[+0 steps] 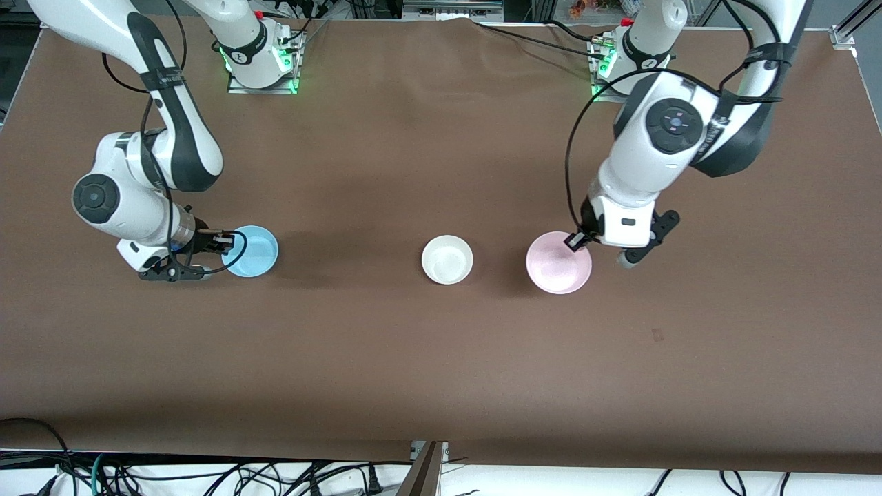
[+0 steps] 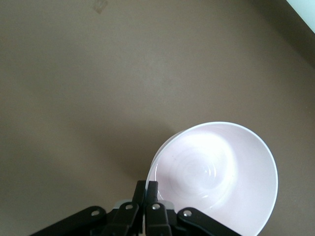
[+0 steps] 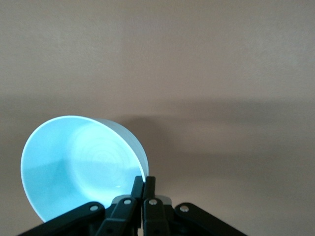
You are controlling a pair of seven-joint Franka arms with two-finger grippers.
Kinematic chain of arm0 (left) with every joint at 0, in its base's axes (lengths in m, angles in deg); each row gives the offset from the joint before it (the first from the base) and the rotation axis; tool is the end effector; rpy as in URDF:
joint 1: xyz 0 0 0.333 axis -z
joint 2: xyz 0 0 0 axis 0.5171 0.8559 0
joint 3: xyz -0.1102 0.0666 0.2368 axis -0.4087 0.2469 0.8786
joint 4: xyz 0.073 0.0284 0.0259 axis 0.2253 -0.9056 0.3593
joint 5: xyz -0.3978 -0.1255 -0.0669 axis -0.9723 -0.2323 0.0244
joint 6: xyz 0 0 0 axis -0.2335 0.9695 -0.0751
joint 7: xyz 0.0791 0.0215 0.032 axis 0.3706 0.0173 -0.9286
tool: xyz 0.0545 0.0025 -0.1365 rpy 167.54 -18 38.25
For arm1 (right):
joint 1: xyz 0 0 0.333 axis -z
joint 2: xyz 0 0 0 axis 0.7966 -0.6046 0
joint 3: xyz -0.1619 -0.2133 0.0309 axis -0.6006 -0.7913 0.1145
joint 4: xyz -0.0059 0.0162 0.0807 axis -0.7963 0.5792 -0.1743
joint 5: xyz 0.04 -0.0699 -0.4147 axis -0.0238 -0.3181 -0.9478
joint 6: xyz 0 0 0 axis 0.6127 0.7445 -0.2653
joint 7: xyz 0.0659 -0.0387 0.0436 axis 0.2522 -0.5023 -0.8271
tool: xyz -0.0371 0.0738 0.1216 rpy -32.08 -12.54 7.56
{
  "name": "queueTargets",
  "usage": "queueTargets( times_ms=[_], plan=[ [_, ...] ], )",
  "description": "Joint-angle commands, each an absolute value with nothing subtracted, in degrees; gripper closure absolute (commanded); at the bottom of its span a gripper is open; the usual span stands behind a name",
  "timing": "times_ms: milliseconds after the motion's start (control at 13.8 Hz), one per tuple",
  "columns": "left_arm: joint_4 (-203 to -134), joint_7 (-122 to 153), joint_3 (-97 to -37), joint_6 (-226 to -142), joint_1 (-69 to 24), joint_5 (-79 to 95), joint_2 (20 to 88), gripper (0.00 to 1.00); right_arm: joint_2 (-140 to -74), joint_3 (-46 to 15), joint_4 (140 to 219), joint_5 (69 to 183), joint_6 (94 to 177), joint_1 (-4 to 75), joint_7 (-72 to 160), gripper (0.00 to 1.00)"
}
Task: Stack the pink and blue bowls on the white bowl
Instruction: 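Carry the pink bowl toward the white bowl with the left gripper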
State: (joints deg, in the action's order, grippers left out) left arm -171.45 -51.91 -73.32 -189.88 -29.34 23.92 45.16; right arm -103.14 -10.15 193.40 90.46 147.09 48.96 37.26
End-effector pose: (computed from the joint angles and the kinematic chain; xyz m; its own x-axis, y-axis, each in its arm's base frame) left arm 0.5950 -0.2749 0.3113 0.7053 0.7087 0.0162 0.7052 -0.7037 0.0861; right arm 0.6033 0.0412 0.1872 0.9952 0.0226 -0.0950 0.0217 -0.9997 -0.0103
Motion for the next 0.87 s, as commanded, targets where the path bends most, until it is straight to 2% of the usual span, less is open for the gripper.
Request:
queueTargets(
  times_ms=[0, 291, 436, 581, 799],
  plan=[
    [-167.2, -59.0, -76.7, -188.4, -29.8, 27.1, 48.4, 1.00, -102.7, -10.0, 188.8, 90.6, 140.7, 49.1, 37.5, 1.00],
    [-166.1, -66.7, -82.1, -188.6, -30.7, 28.8, 49.4, 1.00, -102.4, -10.3, 184.8, 90.6, 135.2, 49.2, 38.0, 1.00],
    [-164.6, -74.1, -85.3, -189.0, -30.8, 33.9, 52.7, 1.00, -101.8, -10.4, 181.6, 90.7, 130.5, 49.2, 38.0, 1.00],
    [-162.3, -79.2, -87.2, -189.0, -31.0, 38.2, 55.8, 1.00, -101.8, -10.4, 177.3, 90.8, 125.0, 49.2, 37.9, 1.00],
    [-162.1, -83.5, -88.5, -189.0, -31.0, 41.1, 57.0, 1.00, -101.1, -10.4, 172.3, 90.8, 118.4, 49.2, 37.5, 1.00]
  ],
)
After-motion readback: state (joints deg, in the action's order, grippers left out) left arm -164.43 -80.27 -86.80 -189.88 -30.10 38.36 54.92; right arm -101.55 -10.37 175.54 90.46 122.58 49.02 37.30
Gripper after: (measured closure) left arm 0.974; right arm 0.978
